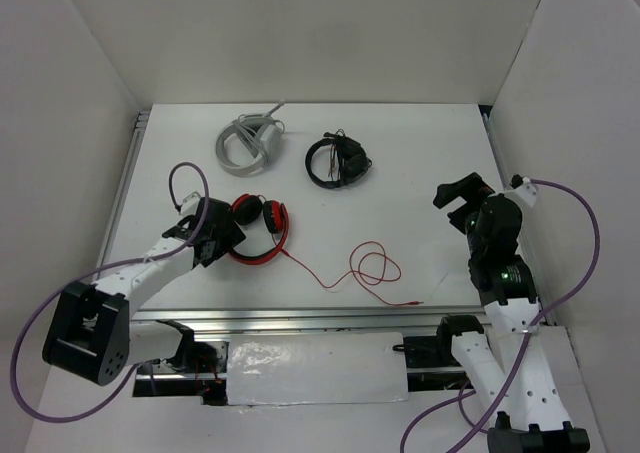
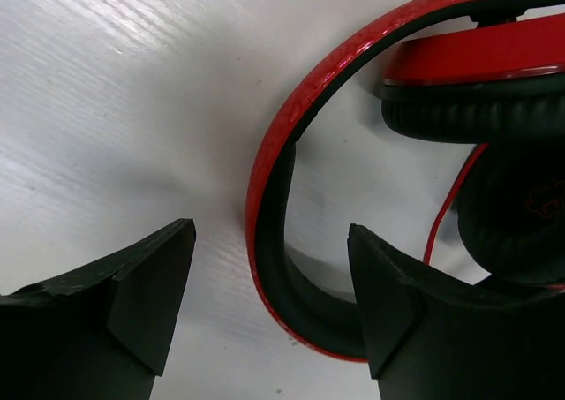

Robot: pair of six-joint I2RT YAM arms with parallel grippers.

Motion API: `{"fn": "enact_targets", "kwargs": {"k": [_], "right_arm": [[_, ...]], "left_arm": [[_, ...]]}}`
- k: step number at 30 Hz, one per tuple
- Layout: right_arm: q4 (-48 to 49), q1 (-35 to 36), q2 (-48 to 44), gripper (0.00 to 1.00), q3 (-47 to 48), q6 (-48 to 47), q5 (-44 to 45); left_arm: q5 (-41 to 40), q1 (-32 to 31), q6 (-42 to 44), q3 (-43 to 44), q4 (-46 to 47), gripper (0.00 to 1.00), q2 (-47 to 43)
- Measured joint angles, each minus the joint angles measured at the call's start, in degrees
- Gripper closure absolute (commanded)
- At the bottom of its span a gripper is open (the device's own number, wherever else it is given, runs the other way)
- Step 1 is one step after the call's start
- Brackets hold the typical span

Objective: Wrap the headphones

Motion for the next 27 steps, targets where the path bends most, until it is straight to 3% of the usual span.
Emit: {"fn": "enact_targets", "kwargs": {"k": [5,6,8,9,10,11,18,21,22,23,24,27], "right_arm": [[0.17,0.0,0.24,0.0,-0.9,0.0,-0.11],[0.24,0.0,0.22,0.0,-1.09,0.0,-0.13],[0.24,0.0,0.22,0.0,-1.33,0.02,-0.13],[0.22,0.0,0.22,0.0,-1.46,0.02,-0.13],[0.2,0.0,0.24,0.0,-1.51,0.02,-0.13],[0.22,0.0,0.24,0.0,-1.51,0.02,-0.13],[0.24,0.0,0.17,0.0,-1.51,0.02,-0.15],[0.22,0.0,0.17,0.0,-1.51,0.02,-0.2],[0.22,0.0,0.17,0.0,-1.51,0.02,-0.2],[0.22,0.0,0.2,0.0,-1.51,0.02,-0.2],[0.22,0.0,0.2,0.0,-1.51,0.0,-0.17],[0.22,0.0,0.15,0.0,-1.51,-0.04,-0.2]], "left_arm": [[2.43,0.0,-1.68,-1.18,4.35,0.5,4.17],[2.89,0.0,-2.12,-1.97,5.07,0.52,4.46],[3.32,0.0,-2.69,-3.15,5.51,0.48,4.5],[3.41,0.0,-3.04,-3.58,5.64,0.43,4.5],[3.54,-0.07,-3.06,-3.58,5.92,0.29,4.35],[3.56,-0.17,-3.26,-3.58,6.1,0.27,4.35],[2.71,-3.19,-7.45,-3.41,5.84,0.3,4.04],[2.56,-5.22,-10.01,-3.48,5.46,0.48,4.15],[2.56,-5.81,-10.58,-3.52,5.2,0.62,4.37],[2.45,-6.29,-11.47,-3.5,5.03,0.68,4.63],[1.99,-6.73,-12.07,-3.32,4.57,0.81,5.09],[0.35,-6.97,-13.25,-1.7,2.67,1.0,6.51]]}}
